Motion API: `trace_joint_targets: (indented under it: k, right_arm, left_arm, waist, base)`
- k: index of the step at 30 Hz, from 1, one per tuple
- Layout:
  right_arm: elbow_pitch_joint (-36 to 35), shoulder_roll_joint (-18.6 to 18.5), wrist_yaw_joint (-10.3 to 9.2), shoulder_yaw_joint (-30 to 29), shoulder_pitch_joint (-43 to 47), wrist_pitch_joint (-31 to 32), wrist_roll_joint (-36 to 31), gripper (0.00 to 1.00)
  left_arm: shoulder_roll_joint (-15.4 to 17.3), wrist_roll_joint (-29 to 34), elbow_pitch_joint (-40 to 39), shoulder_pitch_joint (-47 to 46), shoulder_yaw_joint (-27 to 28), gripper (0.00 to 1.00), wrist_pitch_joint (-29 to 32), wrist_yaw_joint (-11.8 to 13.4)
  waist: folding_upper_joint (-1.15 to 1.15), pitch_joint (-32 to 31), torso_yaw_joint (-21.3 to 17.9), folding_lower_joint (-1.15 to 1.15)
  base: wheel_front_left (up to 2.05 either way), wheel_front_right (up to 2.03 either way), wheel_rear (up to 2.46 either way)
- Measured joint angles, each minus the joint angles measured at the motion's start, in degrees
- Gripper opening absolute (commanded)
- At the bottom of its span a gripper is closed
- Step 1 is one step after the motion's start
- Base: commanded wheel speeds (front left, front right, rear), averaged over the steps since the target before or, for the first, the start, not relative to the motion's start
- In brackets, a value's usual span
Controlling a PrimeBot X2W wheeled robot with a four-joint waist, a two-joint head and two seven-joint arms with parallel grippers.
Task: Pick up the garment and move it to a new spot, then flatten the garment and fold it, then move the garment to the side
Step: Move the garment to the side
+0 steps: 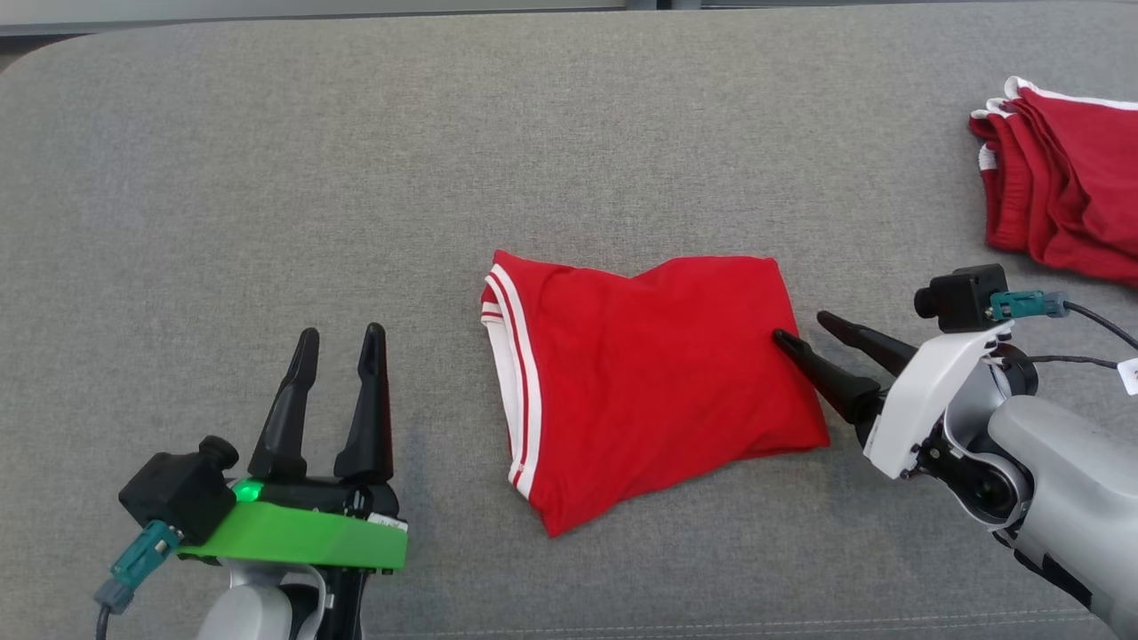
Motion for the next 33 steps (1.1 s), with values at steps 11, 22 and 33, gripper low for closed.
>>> trace_joint_targets:
  k: [11,22,33]
  right_arm:
    - [2.3,0.2,0.0,0.7,-0.4,1.6,3.2,1.0]
    - [2.4,0.2,0.0,1.7,-2.2,2.4,3.9,0.0]
    - [1.1,-0.4,0.0,2.4,-4.6,0.6,3.8,0.0]
  left_arm:
    - [0.0,0.0,0.0,0.0,1.0,1.0,0.0,0.2]
    - [0.0,0.0,0.0,0.0,1.8,1.0,0.0,0.5]
    - [0.0,0.0,-0.2,0.0,3.0,1.0,0.0,0.7]
  waist:
    - [0.0,1.3,2.8,0.0]
    - [0.0,1.7,2.8,0.0]
    - [0.0,1.3,0.0,0.0]
  base:
    - [0.0,0.0,0.0]
    - [0.0,0.0,0.0]
    - [0.0,0.0,0.0]
